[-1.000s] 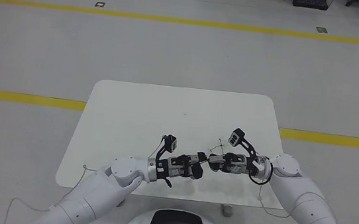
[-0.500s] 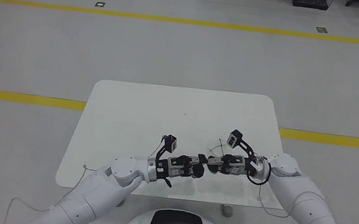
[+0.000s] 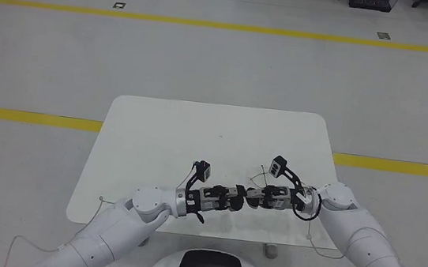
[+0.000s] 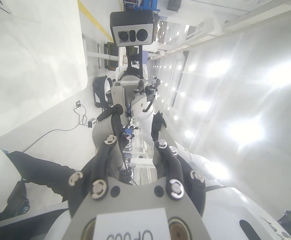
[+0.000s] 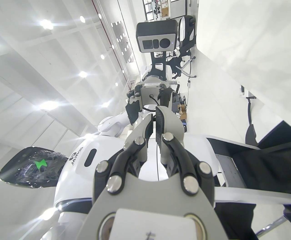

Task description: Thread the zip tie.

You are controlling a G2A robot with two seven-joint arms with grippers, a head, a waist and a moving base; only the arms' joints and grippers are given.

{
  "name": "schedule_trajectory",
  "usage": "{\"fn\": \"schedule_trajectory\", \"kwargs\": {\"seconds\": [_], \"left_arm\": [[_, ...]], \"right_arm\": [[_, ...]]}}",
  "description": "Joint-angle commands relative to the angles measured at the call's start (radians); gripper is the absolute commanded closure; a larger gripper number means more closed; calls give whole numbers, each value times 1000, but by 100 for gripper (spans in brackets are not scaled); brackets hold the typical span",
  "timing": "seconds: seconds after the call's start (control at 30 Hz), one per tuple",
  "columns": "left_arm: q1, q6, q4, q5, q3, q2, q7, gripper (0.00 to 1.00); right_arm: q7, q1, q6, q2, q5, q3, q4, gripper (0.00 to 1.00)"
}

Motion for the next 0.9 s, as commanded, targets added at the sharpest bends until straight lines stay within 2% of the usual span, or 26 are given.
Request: {"fn": "schedule_trajectory", "kwargs": {"seconds": [0.0,0.37,0.87], "left_arm": [[0,0,0,0,0,0,0,75],[-2,-1,2,3,3,0,3,85],[-3,0,3,7,5,0,8,90]], "right_arm": [[0,1,1,0,1,-1,2,100],[0,8,1,-2,5,-12,9,100],[0,12,-3,1,21,-22,8,100]]}}
